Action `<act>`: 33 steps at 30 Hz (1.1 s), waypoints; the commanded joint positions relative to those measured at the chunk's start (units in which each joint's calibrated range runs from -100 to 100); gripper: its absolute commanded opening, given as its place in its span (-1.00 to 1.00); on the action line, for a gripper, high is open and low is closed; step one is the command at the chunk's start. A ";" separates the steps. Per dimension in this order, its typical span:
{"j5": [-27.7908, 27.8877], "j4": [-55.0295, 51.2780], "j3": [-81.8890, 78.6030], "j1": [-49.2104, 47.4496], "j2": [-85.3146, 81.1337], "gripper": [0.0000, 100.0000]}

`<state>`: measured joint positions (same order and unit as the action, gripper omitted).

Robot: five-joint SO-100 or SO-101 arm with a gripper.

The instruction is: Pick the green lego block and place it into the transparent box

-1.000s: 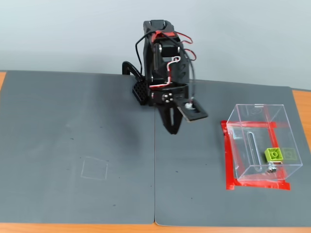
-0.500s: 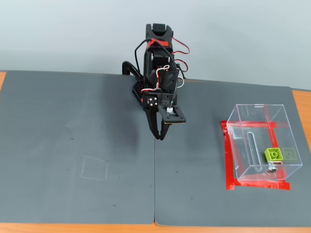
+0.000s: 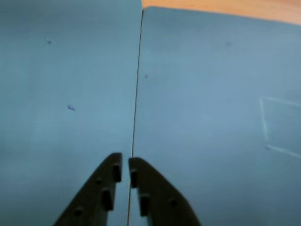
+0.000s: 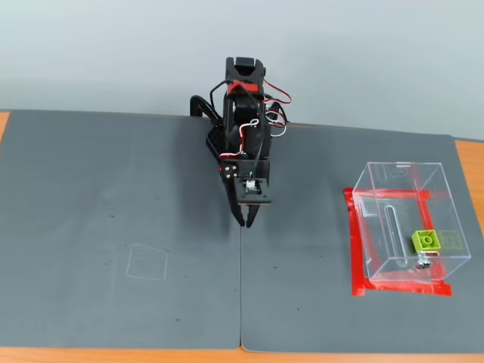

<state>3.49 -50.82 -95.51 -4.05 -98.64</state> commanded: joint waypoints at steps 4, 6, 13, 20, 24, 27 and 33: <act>-2.42 0.13 -4.40 0.66 -0.60 -0.96; -2.32 0.04 -4.40 0.66 -0.60 -0.96; -2.32 0.04 -4.40 0.81 -0.60 -0.96; -2.89 0.04 -4.40 2.52 -0.60 -0.96; -2.89 0.04 -4.40 5.51 -0.60 -0.96; -2.63 0.04 -4.40 5.73 -0.60 -0.96; -2.84 0.04 -4.40 5.58 -0.60 -0.96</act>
<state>0.71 -50.82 -99.55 1.11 -98.56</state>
